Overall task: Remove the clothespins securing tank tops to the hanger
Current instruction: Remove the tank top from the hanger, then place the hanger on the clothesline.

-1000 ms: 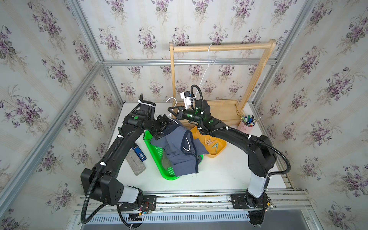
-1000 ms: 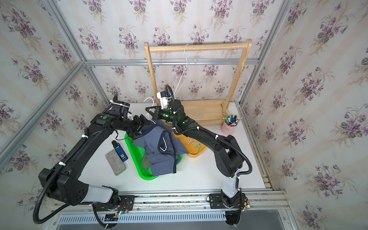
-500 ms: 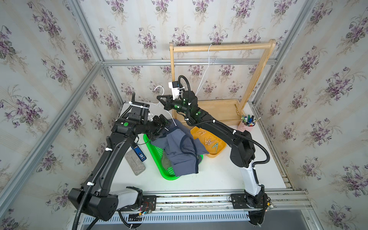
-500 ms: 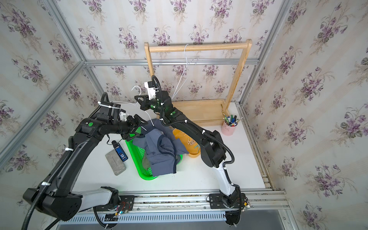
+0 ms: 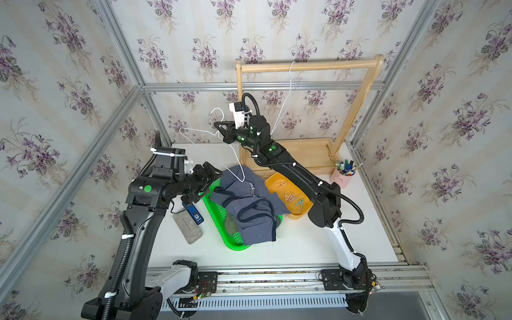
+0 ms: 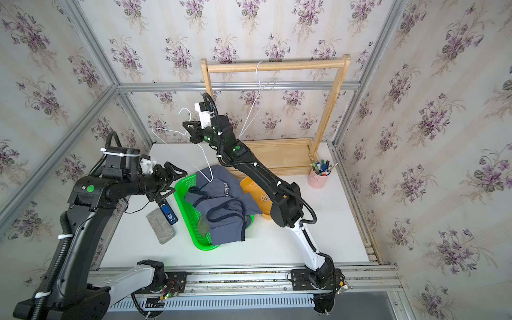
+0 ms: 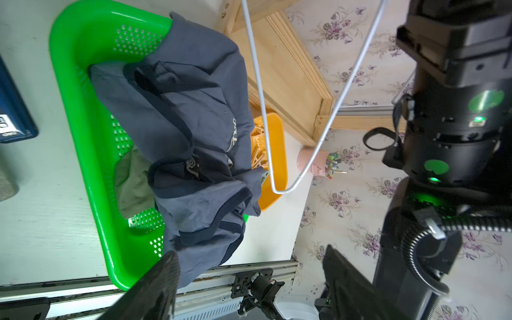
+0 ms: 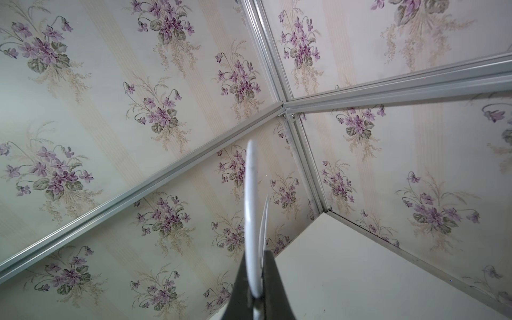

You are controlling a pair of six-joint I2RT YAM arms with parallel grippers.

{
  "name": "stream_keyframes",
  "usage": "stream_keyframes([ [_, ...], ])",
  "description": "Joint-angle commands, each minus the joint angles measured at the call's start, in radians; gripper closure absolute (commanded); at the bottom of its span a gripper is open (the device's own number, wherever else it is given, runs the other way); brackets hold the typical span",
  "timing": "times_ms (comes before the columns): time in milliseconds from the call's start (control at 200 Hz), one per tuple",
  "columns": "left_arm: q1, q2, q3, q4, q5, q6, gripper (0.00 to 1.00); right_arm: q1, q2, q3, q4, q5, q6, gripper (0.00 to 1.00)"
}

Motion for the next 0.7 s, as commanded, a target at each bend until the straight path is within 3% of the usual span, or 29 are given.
stream_keyframes([
  [0,0.012,-0.017,0.011,-0.036,-0.069,0.006,0.16,-0.005,-0.059,0.004,-0.057,0.003,-0.057,1.00],
  [530,0.015,0.149,0.250,-0.027,-0.134,0.089,0.16,-0.073,-0.423,0.021,-0.642,0.059,-0.217,1.00],
  [694,0.014,0.193,0.262,0.011,-0.126,0.082,0.17,-0.137,-0.569,-0.006,-0.815,0.214,-0.233,1.00],
])
